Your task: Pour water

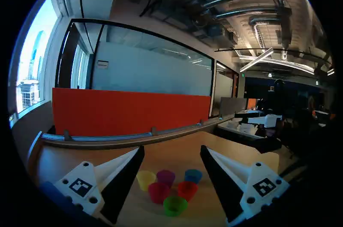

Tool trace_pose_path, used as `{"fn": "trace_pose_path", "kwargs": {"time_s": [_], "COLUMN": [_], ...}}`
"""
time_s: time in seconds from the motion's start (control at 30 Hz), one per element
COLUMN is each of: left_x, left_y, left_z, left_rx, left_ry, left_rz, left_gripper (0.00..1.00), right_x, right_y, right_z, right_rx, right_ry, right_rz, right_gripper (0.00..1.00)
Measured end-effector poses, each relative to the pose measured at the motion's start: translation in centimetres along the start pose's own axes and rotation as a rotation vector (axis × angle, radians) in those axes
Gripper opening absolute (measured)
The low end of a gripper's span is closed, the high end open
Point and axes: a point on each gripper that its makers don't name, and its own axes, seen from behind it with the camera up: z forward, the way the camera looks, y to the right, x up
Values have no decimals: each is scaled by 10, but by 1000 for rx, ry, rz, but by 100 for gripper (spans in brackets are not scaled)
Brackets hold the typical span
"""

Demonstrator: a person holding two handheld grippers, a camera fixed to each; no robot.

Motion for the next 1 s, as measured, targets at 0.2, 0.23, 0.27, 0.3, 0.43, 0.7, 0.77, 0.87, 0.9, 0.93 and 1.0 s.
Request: {"fn": "trace_pose_path", "kwargs": {"time_s": [0.2,0.23,0.27,0.3,0.43,0.7,0.77,0.87,0.9,0.93,1.0], "left_x": [-8,-10,-13,-16,-36,-70,-77,-87,-91,-93,-98], "left_y": [5,6,6,7,7,9,10,11,11,10,10], "left_z": [3,3,3,3,4,5,7,8,9,10,11], "left_rx": [-31,-36,-42,-48,-67,-97,-105,-118,-122,-124,-128], "left_ry": [-26,-35,-43,-53,-111,-196,-214,-242,-252,-259,-273], "left_rz": [26,31,36,42,62,103,101,100,101,104,110], "left_gripper": [97,97,97,97,97,97,97,97,97,97,97], "right_x": [-9,-11,-13,-15,-25,-55,-57,-59,-59,-60,-63], "right_y": [1,1,1,0,-2,-7,-6,-6,-6,-6,-6], "right_z": [5,6,6,7,10,14,16,19,21,22,24], "right_rx": [21,24,27,31,44,75,77,82,85,89,97], "right_ry": [-33,-41,-49,-58,-100,-217,-229,-239,-240,-243,-250], "right_rz": [3,-4,-11,-19,-65,-158,-169,-175,-175,-172,-167], "right_gripper": [100,100,100,100,100,100,100,100,100,100,100]}}
